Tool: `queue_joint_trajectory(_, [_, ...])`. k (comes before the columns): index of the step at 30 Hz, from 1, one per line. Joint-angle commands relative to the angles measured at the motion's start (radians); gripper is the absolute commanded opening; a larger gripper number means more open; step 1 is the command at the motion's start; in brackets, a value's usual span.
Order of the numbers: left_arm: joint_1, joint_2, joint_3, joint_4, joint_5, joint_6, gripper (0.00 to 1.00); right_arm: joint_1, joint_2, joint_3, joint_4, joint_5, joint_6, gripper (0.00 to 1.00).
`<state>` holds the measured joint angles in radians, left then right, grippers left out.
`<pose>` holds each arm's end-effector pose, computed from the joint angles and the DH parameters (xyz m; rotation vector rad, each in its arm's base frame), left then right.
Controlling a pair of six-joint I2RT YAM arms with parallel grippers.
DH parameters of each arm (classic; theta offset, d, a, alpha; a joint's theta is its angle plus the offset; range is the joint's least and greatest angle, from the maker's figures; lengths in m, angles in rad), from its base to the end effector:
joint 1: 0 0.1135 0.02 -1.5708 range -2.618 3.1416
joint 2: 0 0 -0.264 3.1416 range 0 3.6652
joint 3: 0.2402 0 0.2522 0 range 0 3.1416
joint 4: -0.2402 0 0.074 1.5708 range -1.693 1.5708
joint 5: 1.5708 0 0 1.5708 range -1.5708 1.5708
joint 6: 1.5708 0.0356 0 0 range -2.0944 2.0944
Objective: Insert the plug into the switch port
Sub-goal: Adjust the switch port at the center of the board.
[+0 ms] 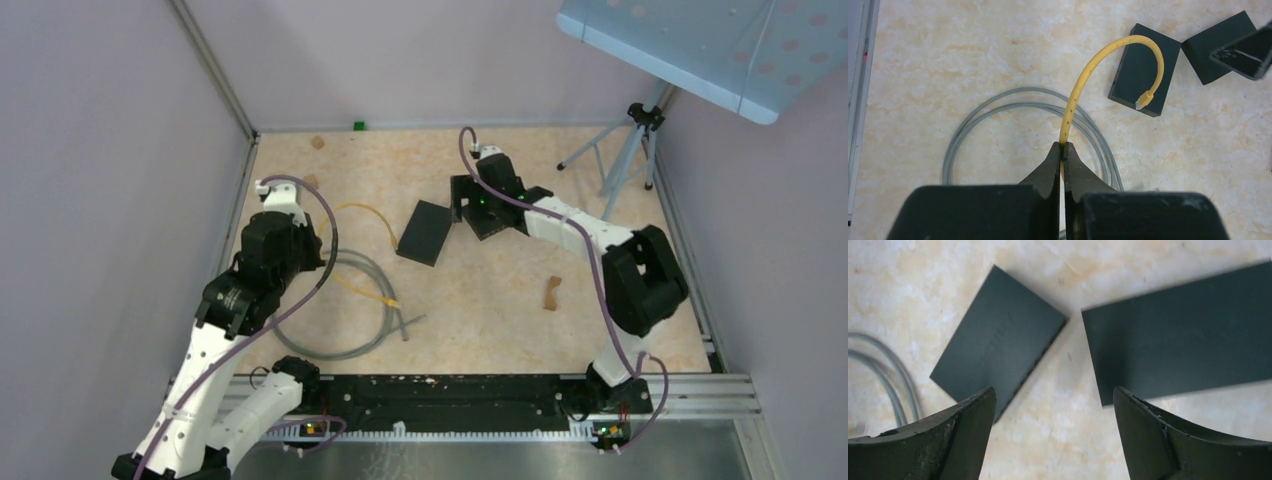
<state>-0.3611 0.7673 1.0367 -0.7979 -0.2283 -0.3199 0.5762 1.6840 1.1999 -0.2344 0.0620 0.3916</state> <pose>0.1375 -0.0433 0.3650 -0.0942 2.0868 -0.1744 0.3173 0.2036 0.2428 -0.1817 2.3184 0.4273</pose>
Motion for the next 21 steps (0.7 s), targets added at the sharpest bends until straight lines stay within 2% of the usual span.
queue_joint_trajectory(1, [0.003, -0.038, -0.006, -0.012, -0.013, -0.008, 0.00, 0.027, 0.172, 0.159, 0.010, -0.022, -0.112, 0.85])
queue_joint_trajectory(7, [0.002, -0.048, 0.000, -0.030, -0.024, 0.000, 0.00, 0.069, 0.357, 0.366, -0.003, 0.027, -0.168, 0.86])
queue_joint_trajectory(15, [0.002, -0.042, -0.001, -0.032, -0.040, 0.016, 0.00, 0.089, 0.474, 0.474, 0.035, 0.028, -0.156, 0.86])
queue_joint_trajectory(21, [0.002, -0.042, -0.010, -0.026, -0.040, 0.015, 0.00, 0.108, 0.616, 0.635, -0.033, 0.036, -0.168, 0.86])
